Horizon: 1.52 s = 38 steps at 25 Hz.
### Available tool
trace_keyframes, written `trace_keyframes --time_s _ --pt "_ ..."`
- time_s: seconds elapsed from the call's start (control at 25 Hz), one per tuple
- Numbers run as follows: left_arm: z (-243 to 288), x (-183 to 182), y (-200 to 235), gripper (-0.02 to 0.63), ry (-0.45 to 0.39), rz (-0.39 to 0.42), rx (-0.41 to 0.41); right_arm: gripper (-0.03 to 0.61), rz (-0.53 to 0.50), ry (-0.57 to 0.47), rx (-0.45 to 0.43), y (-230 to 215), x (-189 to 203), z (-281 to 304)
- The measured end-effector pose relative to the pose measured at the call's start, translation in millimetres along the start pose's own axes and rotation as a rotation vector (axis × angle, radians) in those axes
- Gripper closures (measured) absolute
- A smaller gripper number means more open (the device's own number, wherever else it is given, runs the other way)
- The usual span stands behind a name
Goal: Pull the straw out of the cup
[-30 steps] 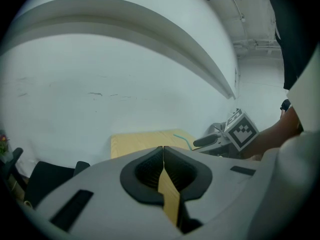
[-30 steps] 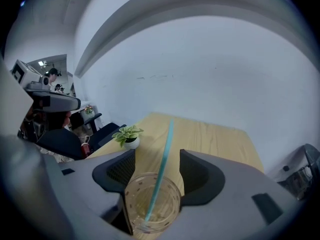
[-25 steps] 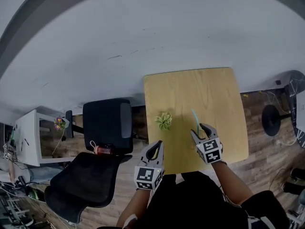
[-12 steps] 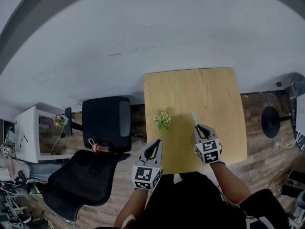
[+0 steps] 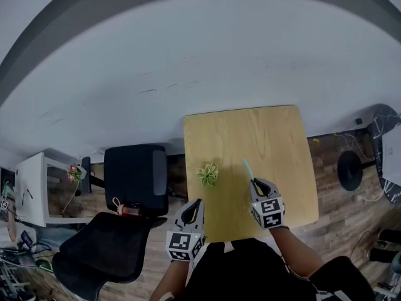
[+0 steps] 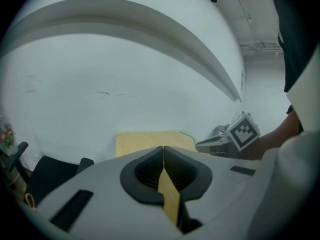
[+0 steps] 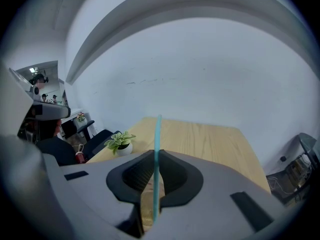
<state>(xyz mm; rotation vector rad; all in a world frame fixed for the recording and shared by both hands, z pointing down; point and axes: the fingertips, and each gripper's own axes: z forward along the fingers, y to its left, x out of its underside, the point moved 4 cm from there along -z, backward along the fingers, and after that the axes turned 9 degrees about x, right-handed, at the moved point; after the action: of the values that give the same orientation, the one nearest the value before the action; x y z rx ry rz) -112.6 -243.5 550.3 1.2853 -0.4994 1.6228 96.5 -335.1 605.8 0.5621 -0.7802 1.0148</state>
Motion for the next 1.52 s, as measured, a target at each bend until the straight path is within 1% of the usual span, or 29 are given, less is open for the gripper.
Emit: trace_keyframes --time_s 0.2,0.32,0.48,0.72,0.84,1.08,1.28,1.52 --pt "3.7 -10.9 -11.4 0.592 -0.031 0.050 0.026 0.527 0.026 -0.063 0.012 -8.0 -19.4 -14.1" --pt "6.0 -22.1 -12.7 0.594 -0.057 0.057 0.033 0.527 0.025 -0.126 0.019 -13.3 -36.9 -24.7" --pt "8.7 -32.1 -14.3 0.594 -0.069 0.076 0.050 0.528 0.018 -0.211 0.022 -17.9 -60.3 -42.0" --pt "5.8 -37.1 -6.9 0.593 -0.079 0.045 0.034 0.528 0.010 -0.325 -0.025 -7.6 -99.7 -67.9" --pt "1.1 -40.4 -4.2 0.593 -0.088 0.032 0.027 0.528 0.013 -0.394 -0.034 -4.6 -118.8 -84.5" --pt "-8.3 -55.2 0.6 0.594 -0.122 0.033 0.021 0.528 0.026 -0.530 -0.049 -0.7 -154.8 -119.3" --pt "-13.5 -75.8 -1.4 0.594 -0.186 0.038 0.021 0.528 0.058 -0.614 -0.065 -2.6 -171.5 -140.2" --pt "-11.8 -91.5 -11.2 0.593 -0.220 0.062 0.048 0.532 0.033 -0.662 -0.072 -4.6 -181.4 -154.7"
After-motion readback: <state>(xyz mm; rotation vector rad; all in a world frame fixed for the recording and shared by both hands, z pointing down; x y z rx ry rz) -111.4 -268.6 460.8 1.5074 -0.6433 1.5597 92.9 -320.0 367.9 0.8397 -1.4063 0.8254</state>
